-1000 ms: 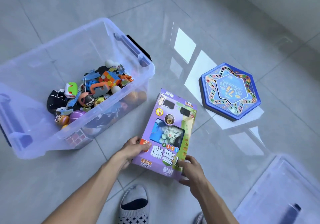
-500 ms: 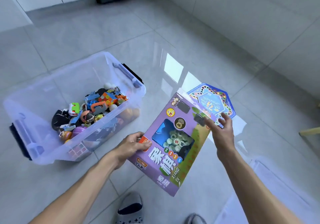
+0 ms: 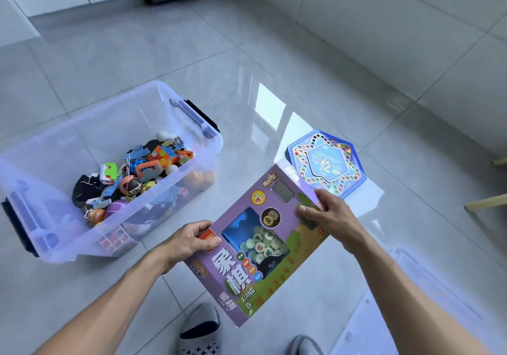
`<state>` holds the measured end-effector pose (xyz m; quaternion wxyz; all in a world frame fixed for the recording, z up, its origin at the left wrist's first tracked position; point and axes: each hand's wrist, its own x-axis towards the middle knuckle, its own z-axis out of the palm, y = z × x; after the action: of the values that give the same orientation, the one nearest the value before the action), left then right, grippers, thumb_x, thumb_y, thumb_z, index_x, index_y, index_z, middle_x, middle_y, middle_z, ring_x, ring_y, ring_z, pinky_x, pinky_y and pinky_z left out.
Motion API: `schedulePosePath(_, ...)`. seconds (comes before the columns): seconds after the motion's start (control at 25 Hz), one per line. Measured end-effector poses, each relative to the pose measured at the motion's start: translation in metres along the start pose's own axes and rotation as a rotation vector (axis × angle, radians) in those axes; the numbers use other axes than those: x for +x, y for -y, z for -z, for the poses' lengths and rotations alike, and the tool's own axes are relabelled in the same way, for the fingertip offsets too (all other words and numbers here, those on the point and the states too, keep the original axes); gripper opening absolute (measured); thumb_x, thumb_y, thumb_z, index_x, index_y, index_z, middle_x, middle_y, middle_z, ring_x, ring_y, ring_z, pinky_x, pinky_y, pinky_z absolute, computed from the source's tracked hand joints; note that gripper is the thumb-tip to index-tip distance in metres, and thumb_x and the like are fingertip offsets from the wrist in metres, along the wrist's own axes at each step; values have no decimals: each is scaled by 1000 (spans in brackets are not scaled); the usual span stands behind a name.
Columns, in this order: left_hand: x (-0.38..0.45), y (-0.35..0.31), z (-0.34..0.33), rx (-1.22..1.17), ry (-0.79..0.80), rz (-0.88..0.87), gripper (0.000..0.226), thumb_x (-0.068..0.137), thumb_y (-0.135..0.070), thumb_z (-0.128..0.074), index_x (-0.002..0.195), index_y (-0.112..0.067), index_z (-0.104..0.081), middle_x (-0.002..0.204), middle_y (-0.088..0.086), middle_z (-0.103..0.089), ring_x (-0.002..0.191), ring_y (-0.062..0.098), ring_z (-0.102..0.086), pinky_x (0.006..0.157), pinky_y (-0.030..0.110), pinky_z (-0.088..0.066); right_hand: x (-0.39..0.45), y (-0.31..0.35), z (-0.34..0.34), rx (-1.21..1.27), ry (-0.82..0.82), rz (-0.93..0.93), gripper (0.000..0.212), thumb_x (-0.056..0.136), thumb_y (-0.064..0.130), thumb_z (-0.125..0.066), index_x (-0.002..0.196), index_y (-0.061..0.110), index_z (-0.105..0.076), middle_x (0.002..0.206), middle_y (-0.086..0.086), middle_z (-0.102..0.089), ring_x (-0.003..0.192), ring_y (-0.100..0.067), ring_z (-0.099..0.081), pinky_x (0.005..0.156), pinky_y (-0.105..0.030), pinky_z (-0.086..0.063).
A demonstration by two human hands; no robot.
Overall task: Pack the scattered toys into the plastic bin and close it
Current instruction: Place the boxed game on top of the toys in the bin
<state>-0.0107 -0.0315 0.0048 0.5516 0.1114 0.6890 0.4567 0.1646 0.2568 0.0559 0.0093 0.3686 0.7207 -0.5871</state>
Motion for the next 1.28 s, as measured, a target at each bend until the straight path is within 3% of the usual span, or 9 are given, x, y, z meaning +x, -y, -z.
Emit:
schedulePosePath(0.16,12,29,-5,-23,-266,68,61,47,-51,-84,100,-24,-70,98,3,-75,83,18,-69,70,27,-52,-11,-57,-24,142,-97,-153,20,80,27,-79,98,23,-70,92,-7,-73,73,-20,-70,69,-39,-55)
schedulePosePath(0.32,12,46,-17,-489,-490,56,34,75,-22,-77,106,-18,-64,104,12,-70,76,21,-64,69,30,-48,-19,-95,-47,329,-183,-257,16,84,24,-75,98,17,-69,93,-16,-72,68,-21,-63,66,-35,-49)
schedulePosePath(0.4,9,51,-36,-542,-539,24,12,90,-22,-64,100,-16,-68,102,14,-73,76,24,-67,75,37,-54,-21,-102,-56,446,-239,-272,17,86,22,-72,102,17,-69,96,-14,-74,72,-23,-66,67,-35,-50)
schedulePosePath(0.52,6,50,-54,-626,-604,-18,25,100,-25,-48,96,-14,-71,93,10,-76,79,29,-71,78,46,-57,-24,-107,-66,496,-269,-309,20,90,20,-67,108,11,-66,73,-1,-70,56,-13,-62,51,-25,-49)
schedulePosePath(0.64,2,43,-54,-785,-533,-29,31,101,-22,-42,103,-8,-69,93,16,-75,80,33,-70,81,49,-55,-27,-103,-71,542,-238,-323,14,94,18,-61,105,10,-62,56,9,-62,45,-6,-57,42,-18,-45)
schedulePosePath(0.8,1,31,-54,-626,-709,-75,22,92,-29,-62,83,-12,-72,80,13,-75,68,30,-68,70,44,-57,-28,-99,-78,590,-224,-343,13,95,19,-60,107,13,-61,56,11,-62,45,-5,-57,42,-18,-46)
schedulePosePath(0.92,-2,26,-54,-509,-688,-121,25,75,-35,-77,88,-15,-72,81,6,-76,71,25,-71,67,38,-59,-27,-101,-82,593,-252,-349,22,93,21,-63,112,12,-64,66,6,-65,51,-7,-59,45,-20,-49)
schedulePosePath(1.12,1,34,-54,-358,-763,-92,31,62,-41,-76,88,-24,-71,82,-5,-76,75,21,-73,70,46,-61,-28,-97,-86,602,-263,-314,20,94,18,-62,112,10,-62,65,5,-64,47,-3,-58,42,-16,-46)
schedulePosePath(1.28,1,35,-55,-362,-786,-84,26,66,-38,-78,87,-25,-71,80,-6,-76,71,19,-73,68,44,-61,-28,-97,-87,592,-273,-307,22,92,18,-63,113,9,-63,73,1,-67,50,-3,-60,43,-16,-47)
